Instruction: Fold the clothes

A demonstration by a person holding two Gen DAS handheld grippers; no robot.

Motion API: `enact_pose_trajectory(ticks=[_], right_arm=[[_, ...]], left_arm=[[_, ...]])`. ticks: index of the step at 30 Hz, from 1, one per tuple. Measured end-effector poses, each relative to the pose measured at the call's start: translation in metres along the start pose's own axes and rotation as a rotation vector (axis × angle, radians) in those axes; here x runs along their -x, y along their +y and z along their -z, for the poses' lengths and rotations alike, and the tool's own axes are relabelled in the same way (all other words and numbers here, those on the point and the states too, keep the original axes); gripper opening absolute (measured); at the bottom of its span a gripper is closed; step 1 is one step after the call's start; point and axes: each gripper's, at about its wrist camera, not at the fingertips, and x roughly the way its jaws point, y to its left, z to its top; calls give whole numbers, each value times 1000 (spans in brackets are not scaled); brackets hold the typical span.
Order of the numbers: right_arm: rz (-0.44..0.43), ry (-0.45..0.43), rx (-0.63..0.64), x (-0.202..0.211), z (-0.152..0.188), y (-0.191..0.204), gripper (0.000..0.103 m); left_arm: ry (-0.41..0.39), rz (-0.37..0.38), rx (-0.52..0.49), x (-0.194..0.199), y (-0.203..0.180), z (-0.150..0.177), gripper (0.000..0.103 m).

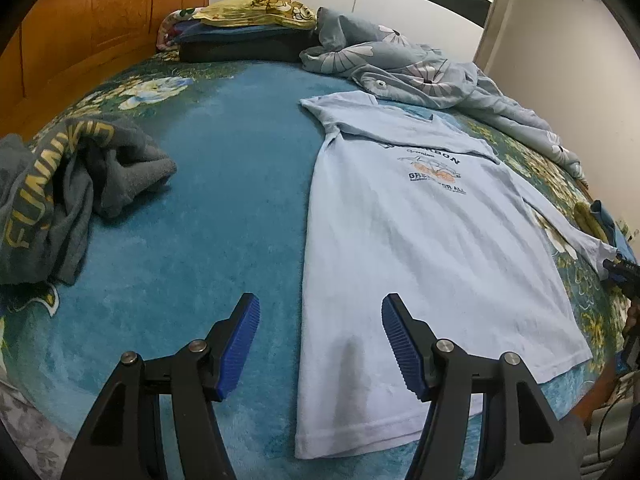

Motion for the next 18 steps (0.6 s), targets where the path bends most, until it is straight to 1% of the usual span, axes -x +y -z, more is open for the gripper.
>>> enact_pose_trajectory(ticks=[1,2,3,6,9,13,15,18], right_arm=[[-3,2,-12,1,-1,-1,23],[-12,6,-22,2,-2,-1,9],[-20,10,-31,3,-2,-1,3],[-55,27,-46,10,-10,6,3],[-126,16,-47,25,-29,27,3],[-199,-32,28,49,-70,84,3],[-245,-40,77,56,-90,126,3],[-308,-52,171,62,-116,199,3]], left_arm=[[-1,4,4,0,2,1,65],[-2,8,8,1,4,1,65],[-3,10,12,0,6,2,65],[-7,14,24,-1,12,2,65],[-13,25,41,-3,19,-1,65],[-25,52,63,-7,28,-9,65],[-32,64,72,-9,29,-14,65],[-52,82,73,-8,31,-24,65]])
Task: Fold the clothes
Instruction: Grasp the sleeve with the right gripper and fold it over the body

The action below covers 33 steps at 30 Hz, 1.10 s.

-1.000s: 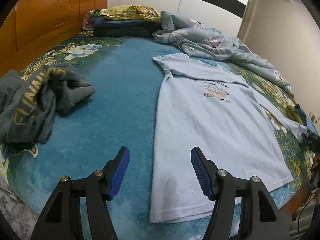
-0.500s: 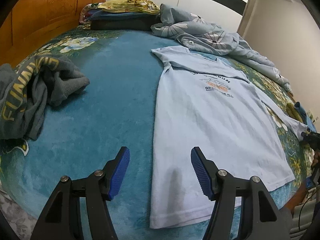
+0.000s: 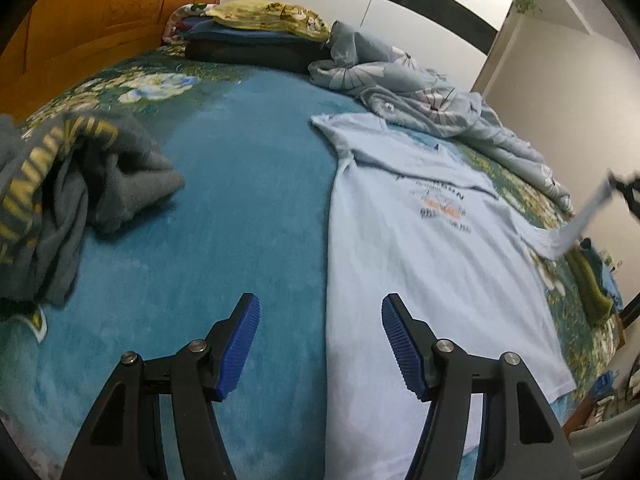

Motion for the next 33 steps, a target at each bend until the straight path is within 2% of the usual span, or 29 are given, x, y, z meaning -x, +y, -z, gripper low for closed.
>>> enact_pose_trajectory(ticks=[3,7,11,15,20,23,28,29,31,33], right_arm=[[-59,9,113,-29,-25,74,3],[-172,73,237,-82,-22,166,3],[-259,189,329,-150,15,239,3],[-307,364,364,-217,71,282,3],[-291,517,342,-270,130,286,3],[-292,559,323,-287,146,283,3],[-350,556,324,-284,151,282,9],[-354,546,328,-280,150,280,12],[-370,510,324,-269,141,273,28],[-394,478,303,-259,132,265,33]], left_arm=[[-33,8,-6,2,-1,-16,65],[-74,16,-5,5,1,-38,65],[-82,33,28,2,9,-47,65],[-51,51,72,-12,22,-54,65],[-18,93,184,-32,45,-64,65],[-9,119,233,-40,52,-69,65],[-4,137,228,-51,48,-87,65],[-4,146,217,-53,45,-92,65],[7,178,193,-63,36,-103,65],[25,213,174,-76,26,-115,65]])
